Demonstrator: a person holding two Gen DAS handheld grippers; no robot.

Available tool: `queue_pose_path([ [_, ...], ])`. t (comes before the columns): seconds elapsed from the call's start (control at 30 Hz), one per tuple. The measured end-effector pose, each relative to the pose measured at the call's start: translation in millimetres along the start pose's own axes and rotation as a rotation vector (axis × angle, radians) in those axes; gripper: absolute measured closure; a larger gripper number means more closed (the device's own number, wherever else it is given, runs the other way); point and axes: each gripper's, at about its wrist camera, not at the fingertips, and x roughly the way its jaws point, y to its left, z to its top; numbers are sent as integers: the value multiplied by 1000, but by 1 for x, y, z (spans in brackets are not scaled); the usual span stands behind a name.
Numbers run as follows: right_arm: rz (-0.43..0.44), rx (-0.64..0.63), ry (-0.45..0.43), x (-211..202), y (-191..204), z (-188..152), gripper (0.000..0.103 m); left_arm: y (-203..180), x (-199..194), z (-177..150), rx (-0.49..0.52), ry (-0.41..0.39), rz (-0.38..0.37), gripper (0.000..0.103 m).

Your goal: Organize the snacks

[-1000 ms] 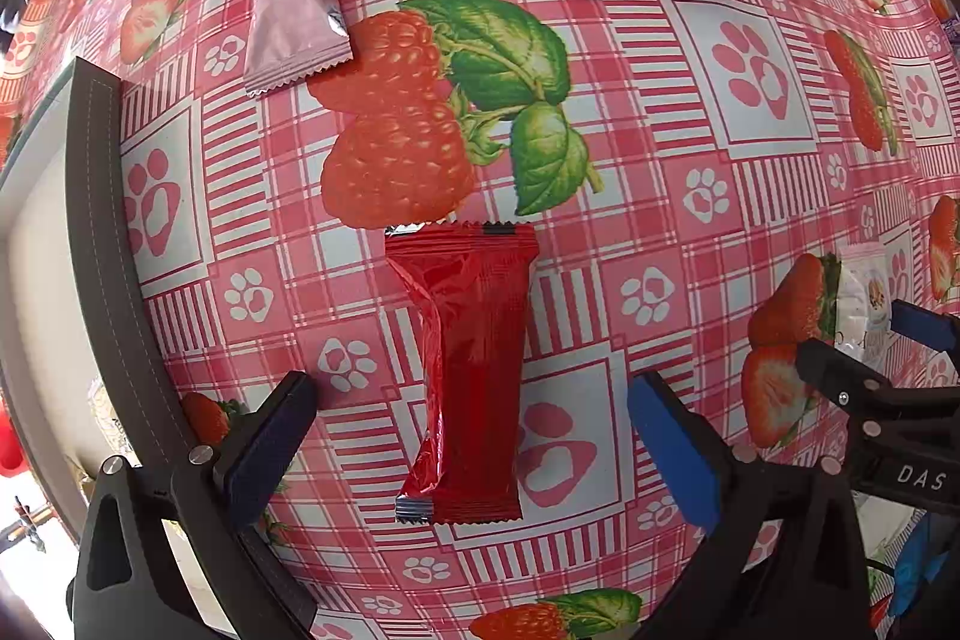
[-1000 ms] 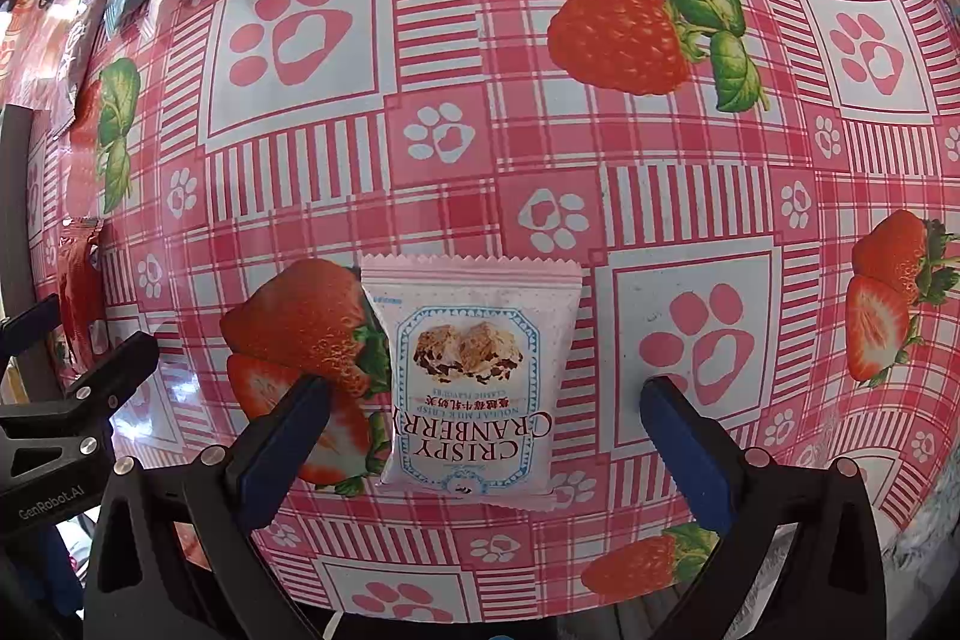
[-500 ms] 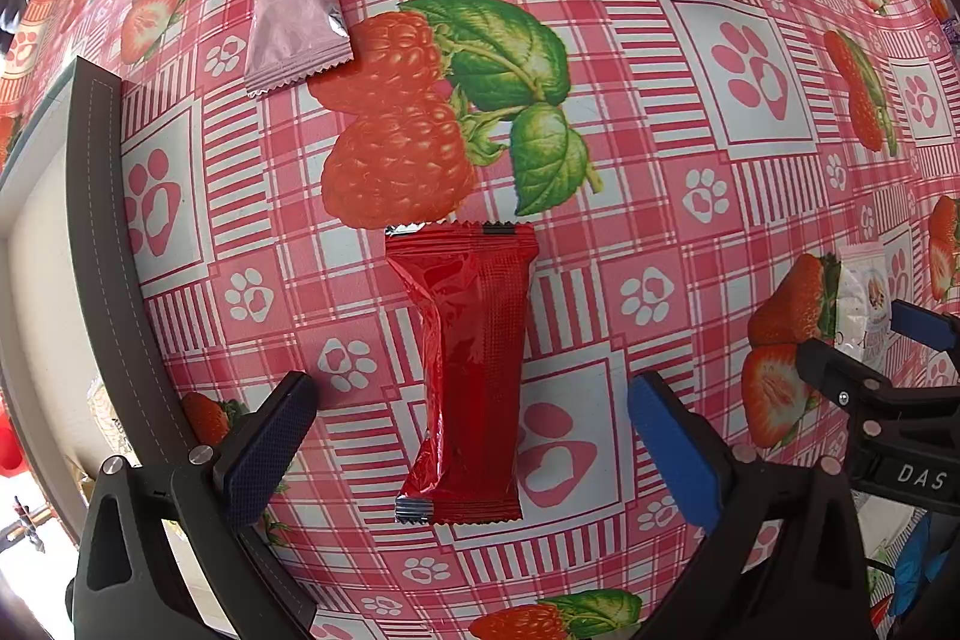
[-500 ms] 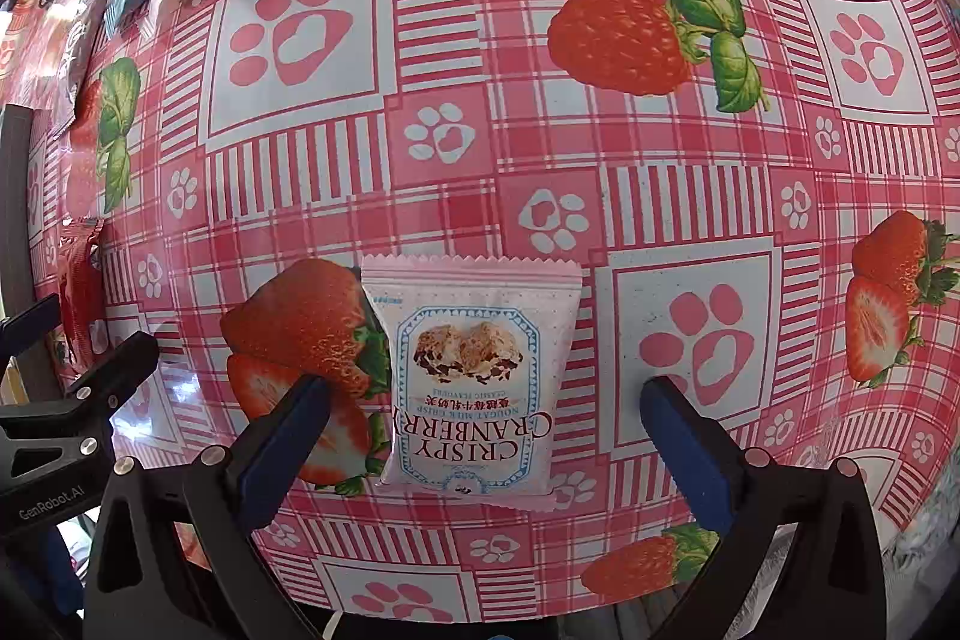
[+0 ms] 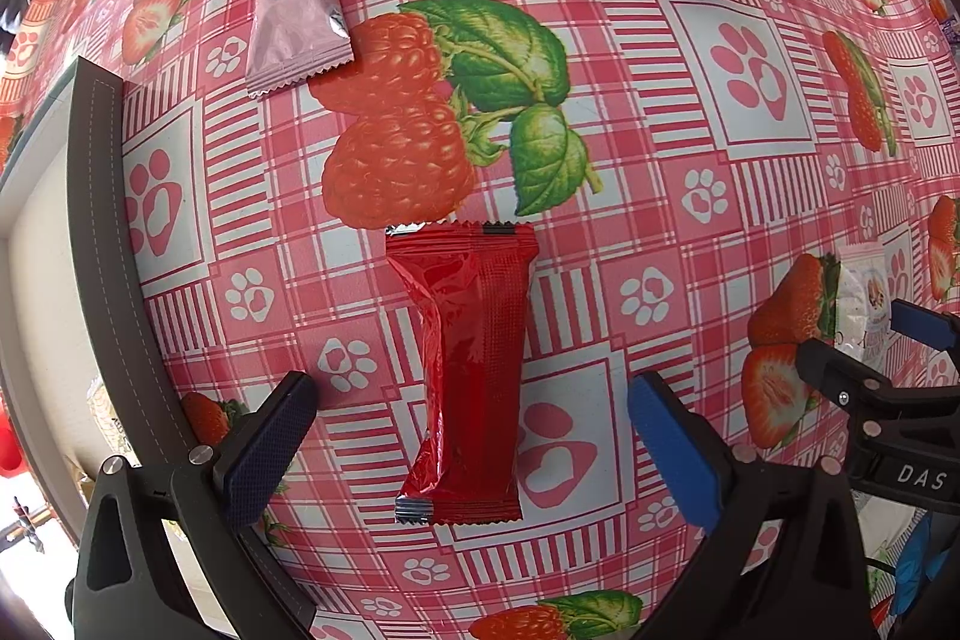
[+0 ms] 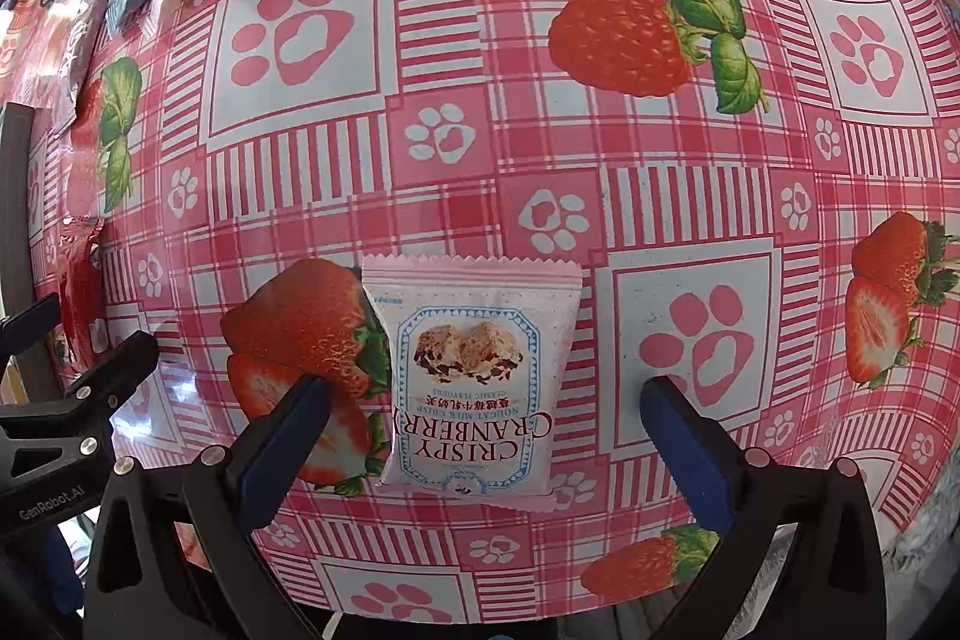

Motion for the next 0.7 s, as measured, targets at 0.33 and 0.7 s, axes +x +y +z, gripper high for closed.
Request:
queue_pose_path([
  [0.33,1,0,1,0,0,0,0,-1,1,1,-1,-2,1,0],
  [0.7,0,-2,1,0,0,0,0,-2,2,1,-2,-4,2,0],
])
